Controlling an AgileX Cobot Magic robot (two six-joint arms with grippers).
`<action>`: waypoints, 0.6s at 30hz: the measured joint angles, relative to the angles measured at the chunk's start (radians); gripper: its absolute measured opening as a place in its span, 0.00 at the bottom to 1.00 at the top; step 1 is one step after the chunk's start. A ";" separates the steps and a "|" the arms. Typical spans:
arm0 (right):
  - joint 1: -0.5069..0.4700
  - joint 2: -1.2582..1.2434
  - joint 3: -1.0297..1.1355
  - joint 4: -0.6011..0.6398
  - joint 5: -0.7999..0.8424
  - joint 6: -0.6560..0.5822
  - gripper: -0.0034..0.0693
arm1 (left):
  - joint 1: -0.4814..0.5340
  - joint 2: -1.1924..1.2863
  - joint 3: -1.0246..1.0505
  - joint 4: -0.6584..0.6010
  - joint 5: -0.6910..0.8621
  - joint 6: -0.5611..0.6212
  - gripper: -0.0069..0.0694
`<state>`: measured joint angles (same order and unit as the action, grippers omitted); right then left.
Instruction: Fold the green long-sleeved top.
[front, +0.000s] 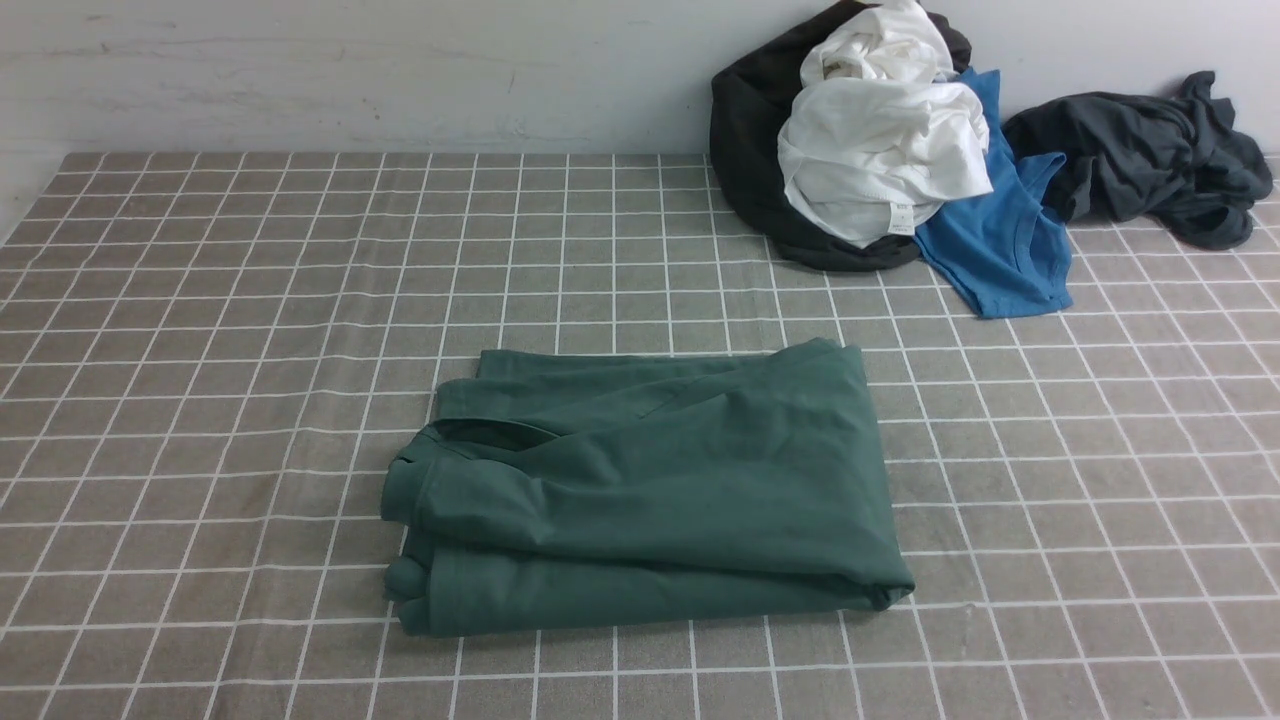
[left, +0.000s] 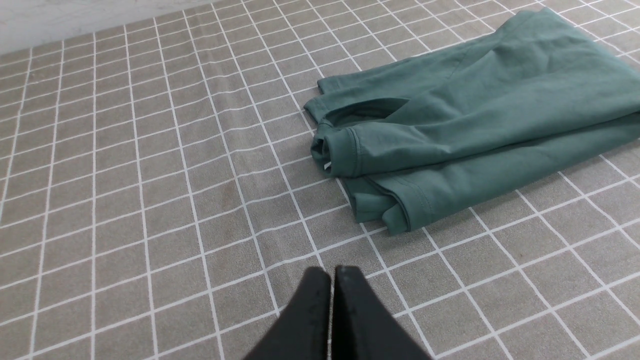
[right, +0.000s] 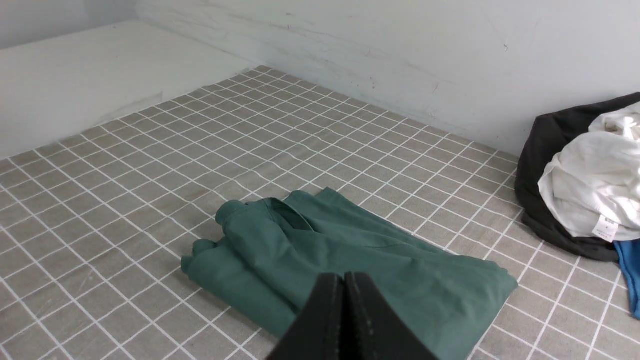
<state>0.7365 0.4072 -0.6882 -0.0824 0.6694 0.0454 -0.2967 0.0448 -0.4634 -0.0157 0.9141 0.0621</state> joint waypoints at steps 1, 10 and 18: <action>0.000 0.000 0.000 0.007 0.000 0.000 0.03 | 0.000 0.000 0.000 0.000 0.000 0.000 0.08; -0.019 -0.035 0.214 0.044 -0.293 0.000 0.03 | 0.000 0.000 0.000 0.000 0.000 0.000 0.08; -0.310 -0.212 0.533 0.197 -0.483 0.000 0.03 | 0.000 0.000 0.000 0.000 0.000 0.000 0.08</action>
<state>0.4269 0.1948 -0.1550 0.1148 0.1862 0.0454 -0.2967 0.0448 -0.4634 -0.0157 0.9141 0.0621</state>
